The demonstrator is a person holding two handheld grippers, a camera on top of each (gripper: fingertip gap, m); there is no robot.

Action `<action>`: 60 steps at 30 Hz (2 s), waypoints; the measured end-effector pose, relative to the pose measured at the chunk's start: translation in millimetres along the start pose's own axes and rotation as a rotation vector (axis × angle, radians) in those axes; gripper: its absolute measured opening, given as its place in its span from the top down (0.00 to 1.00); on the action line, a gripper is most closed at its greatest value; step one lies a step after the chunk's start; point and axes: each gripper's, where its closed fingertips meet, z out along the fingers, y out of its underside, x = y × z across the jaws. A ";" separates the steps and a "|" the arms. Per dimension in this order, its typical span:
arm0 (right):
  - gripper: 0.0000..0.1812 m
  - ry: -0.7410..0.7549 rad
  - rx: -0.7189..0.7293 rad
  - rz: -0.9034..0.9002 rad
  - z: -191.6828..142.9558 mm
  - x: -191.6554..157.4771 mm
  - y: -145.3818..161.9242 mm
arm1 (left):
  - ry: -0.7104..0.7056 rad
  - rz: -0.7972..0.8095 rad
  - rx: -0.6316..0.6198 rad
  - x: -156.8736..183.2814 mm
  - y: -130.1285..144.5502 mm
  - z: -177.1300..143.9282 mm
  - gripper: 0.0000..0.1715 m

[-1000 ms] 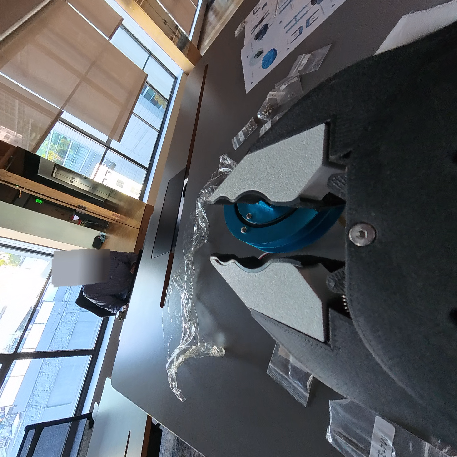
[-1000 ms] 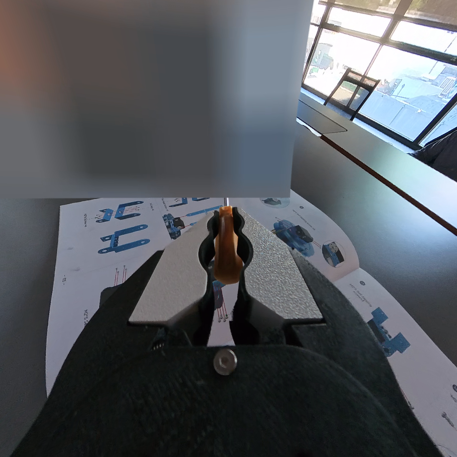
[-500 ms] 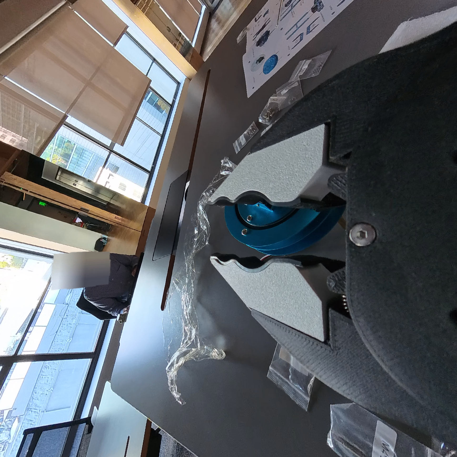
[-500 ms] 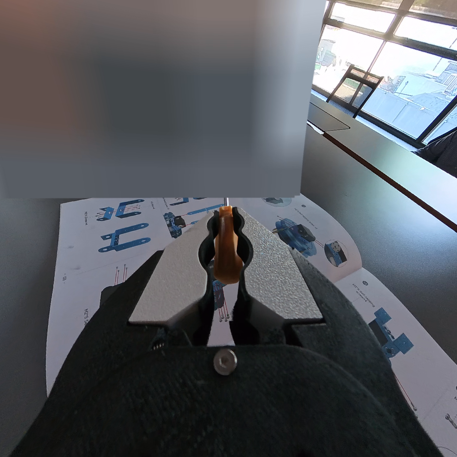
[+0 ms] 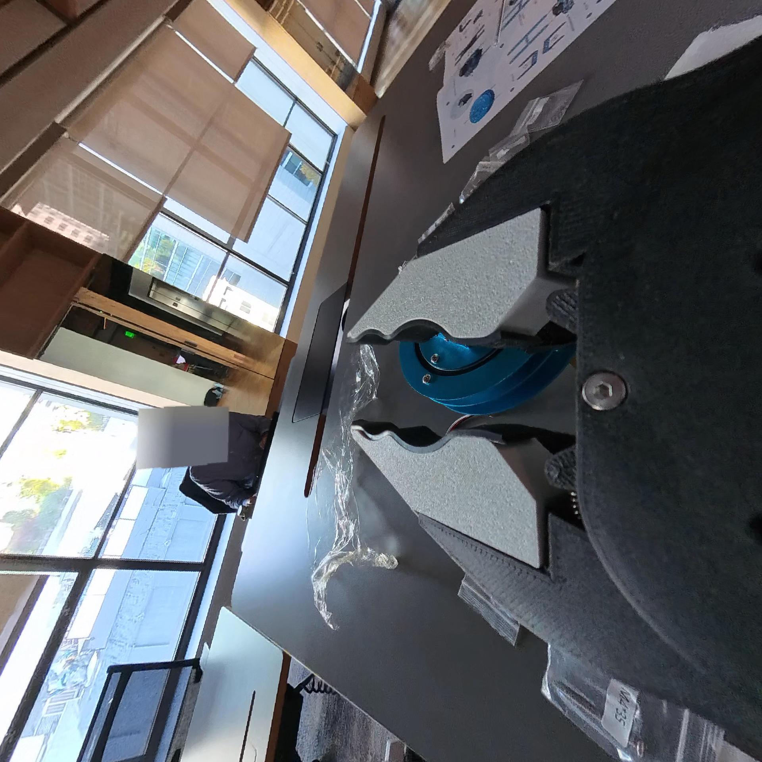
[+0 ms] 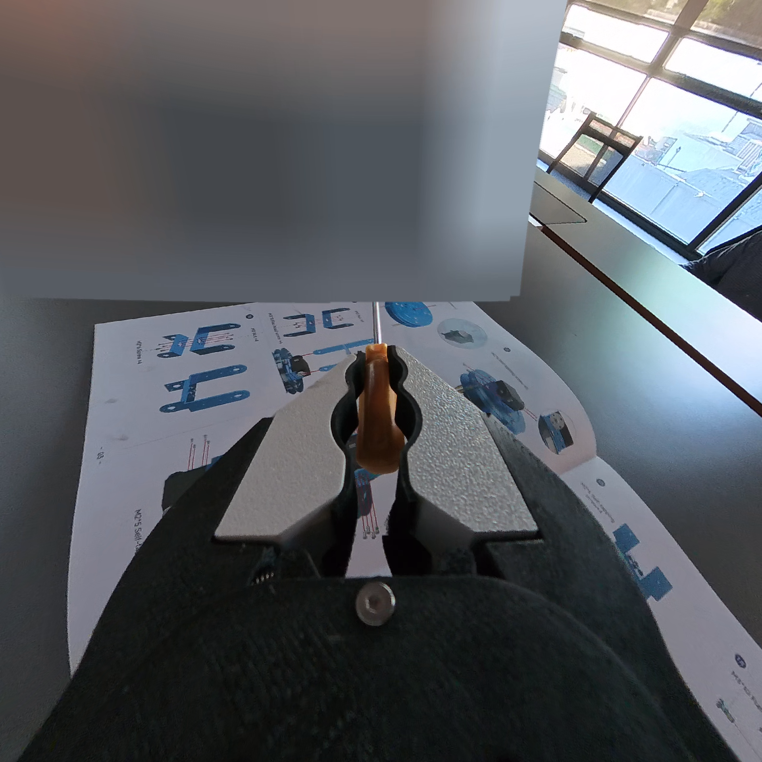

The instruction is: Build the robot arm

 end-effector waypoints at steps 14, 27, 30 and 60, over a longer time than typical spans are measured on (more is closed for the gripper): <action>0.95 -0.120 0.098 0.048 14.1 -32.8 -23.4 | 0.035 -0.043 0.027 -11.1 4.4 1.2 0.68; 0.95 -0.133 0.126 -0.048 70.9 -73.3 -81.1 | 0.054 -0.040 0.021 5.9 -1.6 -1.9 0.69; 0.95 -0.130 0.127 -0.064 89.3 -81.9 -94.4 | 0.115 -0.060 0.032 21.5 -10.3 -7.1 0.68; 0.95 -0.438 0.182 0.131 306.0 -72.1 -191.4 | 0.380 0.355 -0.406 63.4 32.9 -1.4 0.71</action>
